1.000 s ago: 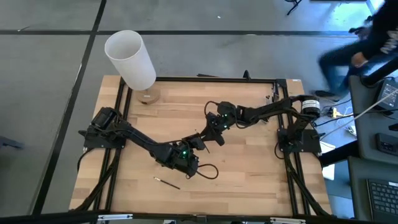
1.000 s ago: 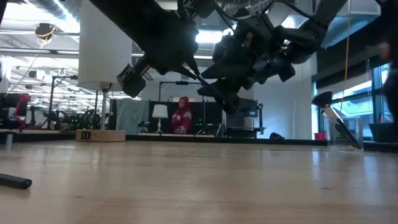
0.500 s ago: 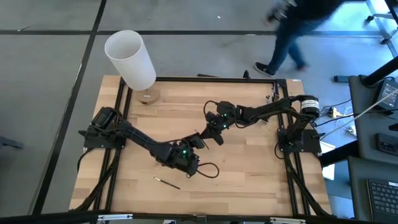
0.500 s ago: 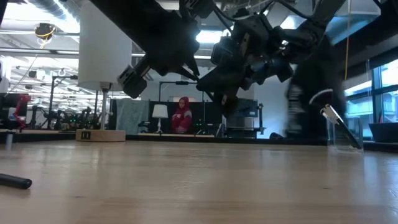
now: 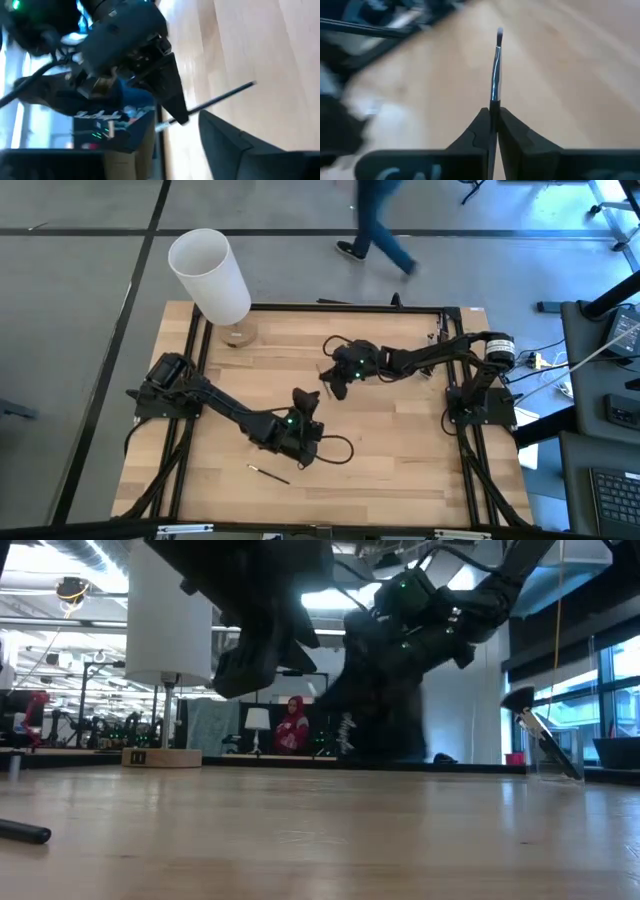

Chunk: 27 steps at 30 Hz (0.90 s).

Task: Sort items
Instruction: Put the lip brush into the top section of the transparent organizer

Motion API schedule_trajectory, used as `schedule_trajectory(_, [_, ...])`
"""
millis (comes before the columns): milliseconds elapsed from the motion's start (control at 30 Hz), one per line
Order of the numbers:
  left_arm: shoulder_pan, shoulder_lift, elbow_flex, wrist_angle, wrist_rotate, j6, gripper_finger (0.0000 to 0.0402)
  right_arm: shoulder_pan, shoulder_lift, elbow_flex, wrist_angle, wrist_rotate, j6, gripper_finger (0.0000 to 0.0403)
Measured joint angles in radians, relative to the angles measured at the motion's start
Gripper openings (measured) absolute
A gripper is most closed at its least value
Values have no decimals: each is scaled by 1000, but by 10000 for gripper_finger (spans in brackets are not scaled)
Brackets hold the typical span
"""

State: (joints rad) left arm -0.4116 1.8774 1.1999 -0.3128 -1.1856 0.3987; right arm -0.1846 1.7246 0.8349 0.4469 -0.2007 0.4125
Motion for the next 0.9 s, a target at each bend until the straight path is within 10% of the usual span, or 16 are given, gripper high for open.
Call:
schedule_trajectory(400, [1, 0, -61, -191, 144, -653, 216, -40, -374, 0, -490, 403, -163, 28])
schedule_trajectory(900, [52, 1, -338, 283, 319, -980, 188, -341, -815, -32, -983, 919, -166, 20])
